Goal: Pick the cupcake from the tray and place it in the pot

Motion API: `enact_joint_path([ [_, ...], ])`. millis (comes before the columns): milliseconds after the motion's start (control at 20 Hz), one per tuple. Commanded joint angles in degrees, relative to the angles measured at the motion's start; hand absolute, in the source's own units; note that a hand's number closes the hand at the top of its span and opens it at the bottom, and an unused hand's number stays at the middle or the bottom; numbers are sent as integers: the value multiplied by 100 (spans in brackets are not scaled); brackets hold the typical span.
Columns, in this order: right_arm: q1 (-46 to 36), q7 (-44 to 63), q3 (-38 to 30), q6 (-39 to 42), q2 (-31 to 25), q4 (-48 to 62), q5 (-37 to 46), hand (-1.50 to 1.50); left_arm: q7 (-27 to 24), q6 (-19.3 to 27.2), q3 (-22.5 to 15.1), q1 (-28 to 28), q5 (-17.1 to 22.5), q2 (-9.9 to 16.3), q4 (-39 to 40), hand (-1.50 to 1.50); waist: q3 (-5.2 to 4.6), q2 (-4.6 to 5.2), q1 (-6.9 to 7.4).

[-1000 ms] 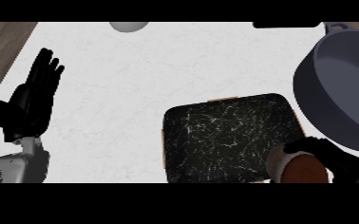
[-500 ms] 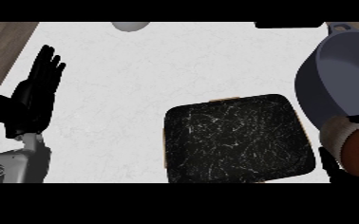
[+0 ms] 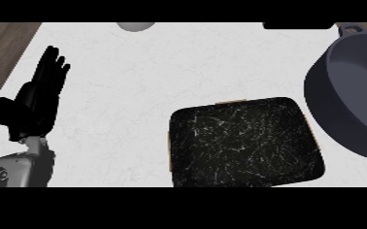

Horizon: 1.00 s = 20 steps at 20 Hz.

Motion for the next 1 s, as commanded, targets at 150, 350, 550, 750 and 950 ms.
enact_joint_path([
  [150,-385,-1040,43,-1106,-861,1538,1680,150,-97,69,-202,-130,-122,-201,109,0,3,69,119],
  [350,-794,-1362,219,-2036,-1012,2900,2505,150,-113,-140,-90,63,46,-74,-13,0,4,53,188],
  [550,-1694,-1928,211,-2380,-1411,4733,2384,150,98,-107,11,-198,83,-11,5,0,4,30,114],
  [750,-1901,-2385,267,-2668,-1335,5859,2327,150,288,-178,116,-190,166,98,-57,0,4,20,93],
  [950,-2391,-2463,-102,-2493,-1480,7206,2004,-150,-127,-233,168,-177,110,117,211,0,14,69,193],
])
